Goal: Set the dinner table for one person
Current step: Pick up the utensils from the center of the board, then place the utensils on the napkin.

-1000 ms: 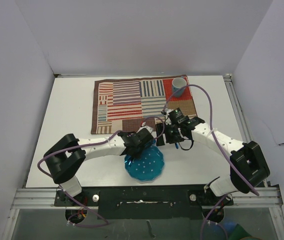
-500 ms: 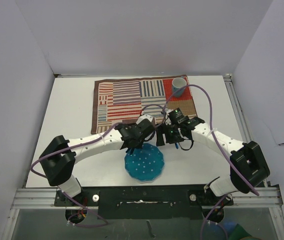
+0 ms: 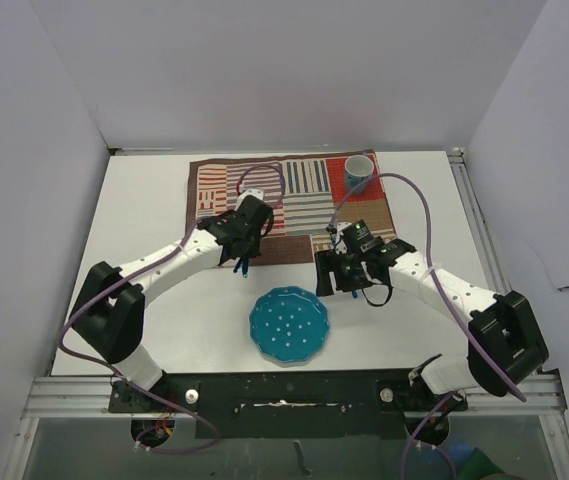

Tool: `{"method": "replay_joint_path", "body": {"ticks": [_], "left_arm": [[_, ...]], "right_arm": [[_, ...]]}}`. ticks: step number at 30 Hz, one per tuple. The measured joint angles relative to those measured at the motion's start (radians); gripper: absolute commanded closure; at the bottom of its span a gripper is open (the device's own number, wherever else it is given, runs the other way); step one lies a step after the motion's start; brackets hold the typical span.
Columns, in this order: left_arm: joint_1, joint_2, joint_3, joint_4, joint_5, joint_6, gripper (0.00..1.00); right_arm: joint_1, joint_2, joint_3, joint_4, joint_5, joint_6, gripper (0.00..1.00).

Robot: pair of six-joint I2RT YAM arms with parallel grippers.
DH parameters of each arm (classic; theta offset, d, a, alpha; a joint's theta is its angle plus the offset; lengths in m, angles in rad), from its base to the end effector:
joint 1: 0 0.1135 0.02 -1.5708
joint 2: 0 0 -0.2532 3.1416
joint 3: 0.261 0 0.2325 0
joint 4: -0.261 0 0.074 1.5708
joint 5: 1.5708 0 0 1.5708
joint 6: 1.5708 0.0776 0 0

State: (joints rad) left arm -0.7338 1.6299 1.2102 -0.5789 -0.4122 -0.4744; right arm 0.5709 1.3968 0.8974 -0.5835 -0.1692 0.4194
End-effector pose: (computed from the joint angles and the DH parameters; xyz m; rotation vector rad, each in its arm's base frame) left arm 0.2756 -0.2067 0.2075 0.1672 2.4444 0.0121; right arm 0.2223 0.1583 0.1750 -0.2653 2.7308 0.5291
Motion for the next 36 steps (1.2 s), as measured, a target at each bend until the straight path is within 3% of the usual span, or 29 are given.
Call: {"method": "replay_joint_path", "body": {"ticks": [6,15,24,26,27,36], "left_arm": [[0.131,0.064,0.003,0.114,0.053,0.007,1.00],[0.197,0.266,0.049,0.150,0.097,0.007,1.00],[0.289,0.286,0.061,0.157,0.078,0.006,0.99],[0.292,0.286,0.063,0.157,0.073,0.006,0.76],[0.291,0.286,0.063,0.156,0.071,0.006,0.71],[0.290,0.286,0.081,0.126,0.045,0.010,0.61]], "right_arm": [[0.000,-0.014,-0.030,0.004,-0.001,0.000,0.27],[0.001,-0.096,-0.084,-0.004,-0.002,0.003,0.27],[0.005,-0.131,-0.107,-0.007,-0.021,0.003,0.27],[0.006,-0.129,-0.117,-0.003,-0.031,0.003,0.27],[0.006,-0.126,-0.126,0.002,-0.036,0.003,0.27],[0.010,-0.092,-0.151,0.008,-0.057,0.004,0.27]]}}
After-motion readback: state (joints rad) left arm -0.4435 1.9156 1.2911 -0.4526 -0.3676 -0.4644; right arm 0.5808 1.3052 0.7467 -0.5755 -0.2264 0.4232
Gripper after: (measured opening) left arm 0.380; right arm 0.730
